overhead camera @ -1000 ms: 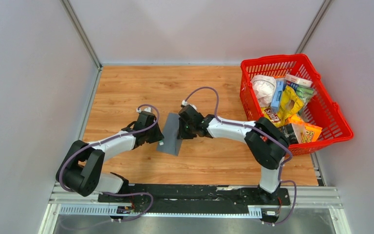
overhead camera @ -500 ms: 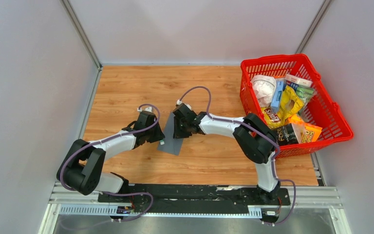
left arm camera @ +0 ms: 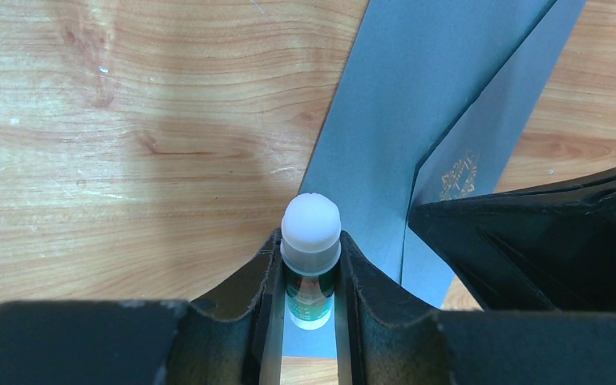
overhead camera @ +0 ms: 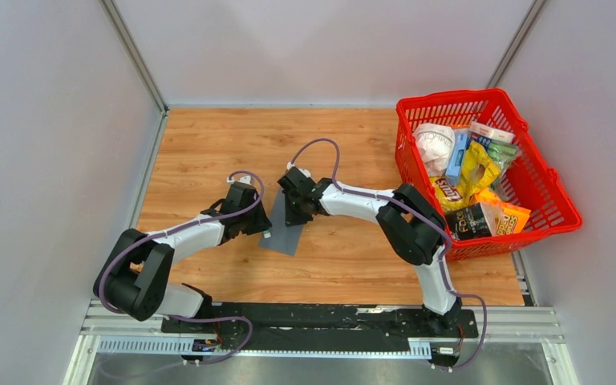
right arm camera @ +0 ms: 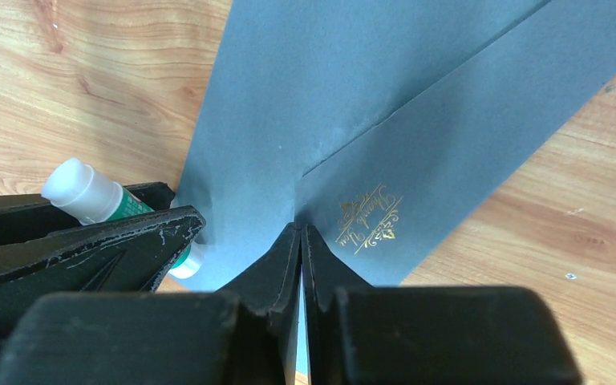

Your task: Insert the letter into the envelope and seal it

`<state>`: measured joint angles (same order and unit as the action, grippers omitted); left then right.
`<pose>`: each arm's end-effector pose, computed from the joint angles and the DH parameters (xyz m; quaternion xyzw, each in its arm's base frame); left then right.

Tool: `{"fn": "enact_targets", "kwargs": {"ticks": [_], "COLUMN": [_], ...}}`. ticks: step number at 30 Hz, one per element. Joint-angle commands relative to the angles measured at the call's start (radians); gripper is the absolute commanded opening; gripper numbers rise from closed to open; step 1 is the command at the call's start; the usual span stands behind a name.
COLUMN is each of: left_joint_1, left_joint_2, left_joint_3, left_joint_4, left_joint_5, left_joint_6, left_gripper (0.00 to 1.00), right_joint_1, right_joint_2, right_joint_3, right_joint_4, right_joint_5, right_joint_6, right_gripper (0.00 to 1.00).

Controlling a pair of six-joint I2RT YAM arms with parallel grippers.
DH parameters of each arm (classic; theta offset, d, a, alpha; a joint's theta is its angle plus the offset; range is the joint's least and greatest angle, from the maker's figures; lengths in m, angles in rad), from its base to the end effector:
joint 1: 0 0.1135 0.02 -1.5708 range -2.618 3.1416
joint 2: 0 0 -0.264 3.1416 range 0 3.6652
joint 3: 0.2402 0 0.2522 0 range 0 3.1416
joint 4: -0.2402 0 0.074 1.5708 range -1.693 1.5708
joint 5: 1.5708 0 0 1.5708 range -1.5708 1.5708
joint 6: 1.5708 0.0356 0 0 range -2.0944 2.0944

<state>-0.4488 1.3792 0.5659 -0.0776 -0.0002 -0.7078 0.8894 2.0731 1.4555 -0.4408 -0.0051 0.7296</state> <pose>0.2257 -0.1087 0.1507 -0.1218 0.9349 -0.1822 0.2793 0.2740 0.3382 0.1564 -0.0778 0.9642 0.1851 0.1730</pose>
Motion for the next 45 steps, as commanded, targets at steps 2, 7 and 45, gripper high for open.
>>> {"fn": "enact_targets", "kwargs": {"ticks": [2, 7, 45], "left_joint_1": [-0.001, -0.002, -0.002], "left_joint_2": [0.031, 0.027, 0.037], "left_joint_3": [-0.003, 0.0, 0.022], "left_joint_4": [-0.082, -0.091, -0.103], "left_joint_5": [0.019, 0.017, 0.028], "left_joint_6": [0.034, 0.037, 0.025], "left_gripper": [0.0, 0.0, 0.0], "right_joint_1": [-0.004, -0.023, -0.007], "right_joint_2": [0.047, 0.061, 0.079], "right_joint_3": [0.038, 0.065, 0.037], "right_joint_4": [-0.035, -0.041, -0.026], "right_joint_5": [0.047, 0.039, -0.042], "right_joint_6": [-0.007, -0.002, -0.047], "right_gripper": [0.07, 0.07, 0.06]}}
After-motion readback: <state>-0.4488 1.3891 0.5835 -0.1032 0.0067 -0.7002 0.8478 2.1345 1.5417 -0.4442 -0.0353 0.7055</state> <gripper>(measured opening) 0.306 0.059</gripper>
